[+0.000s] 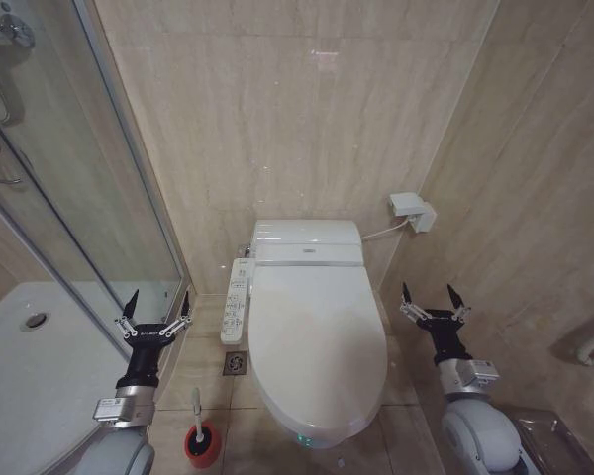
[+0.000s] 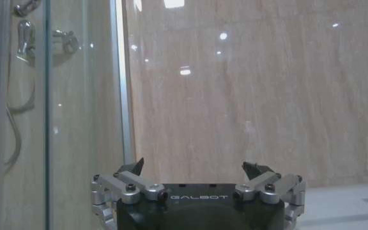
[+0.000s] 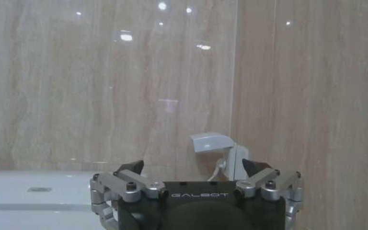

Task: Open the toilet lid, clean the toilet bowl with a toilet brush, close the toilet lid, and flush.

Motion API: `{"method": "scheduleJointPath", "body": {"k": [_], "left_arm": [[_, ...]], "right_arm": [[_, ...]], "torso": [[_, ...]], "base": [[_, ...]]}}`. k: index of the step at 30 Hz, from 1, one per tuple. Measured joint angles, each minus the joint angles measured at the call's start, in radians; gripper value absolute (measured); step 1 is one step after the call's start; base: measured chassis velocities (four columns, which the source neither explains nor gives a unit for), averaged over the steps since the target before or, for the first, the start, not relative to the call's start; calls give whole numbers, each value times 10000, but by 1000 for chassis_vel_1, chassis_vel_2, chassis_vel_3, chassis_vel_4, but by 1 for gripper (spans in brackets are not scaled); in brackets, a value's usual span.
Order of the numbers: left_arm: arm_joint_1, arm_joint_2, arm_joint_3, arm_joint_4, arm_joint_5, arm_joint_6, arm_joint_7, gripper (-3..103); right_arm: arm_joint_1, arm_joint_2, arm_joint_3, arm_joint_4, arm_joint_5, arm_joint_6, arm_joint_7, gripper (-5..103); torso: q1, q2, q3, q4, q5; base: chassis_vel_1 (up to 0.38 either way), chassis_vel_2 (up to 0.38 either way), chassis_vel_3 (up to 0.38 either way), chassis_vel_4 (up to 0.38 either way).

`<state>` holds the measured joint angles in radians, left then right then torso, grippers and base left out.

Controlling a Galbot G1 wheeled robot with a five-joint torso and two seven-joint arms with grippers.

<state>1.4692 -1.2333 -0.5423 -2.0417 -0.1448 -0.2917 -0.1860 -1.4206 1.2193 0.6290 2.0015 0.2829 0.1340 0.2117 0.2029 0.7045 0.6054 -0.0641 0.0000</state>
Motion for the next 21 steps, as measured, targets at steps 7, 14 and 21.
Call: {"method": "scheduleJointPath", "body": {"k": [7, 14, 21], "left_arm": [[-3, -24, 111, 59, 43, -44, 19, 100], [-101, -85, 254, 159, 119, -102, 51, 100], [-217, -105, 295, 320, 144, -239, 75, 100]], "right_arm": [[-1, 0, 0, 0, 0, 0, 0, 100], [0, 0, 0, 0, 0, 0, -1, 100], [5, -2, 1, -1, 0, 0, 0, 100]], "torso": [[-3, 1, -1, 0, 0], [-1, 0, 0, 1, 2], [11, -2, 5, -1, -1]], "base": [[-52, 17, 47, -12], [-229, 81, 222, -77], [-229, 69, 184, -64]]}}
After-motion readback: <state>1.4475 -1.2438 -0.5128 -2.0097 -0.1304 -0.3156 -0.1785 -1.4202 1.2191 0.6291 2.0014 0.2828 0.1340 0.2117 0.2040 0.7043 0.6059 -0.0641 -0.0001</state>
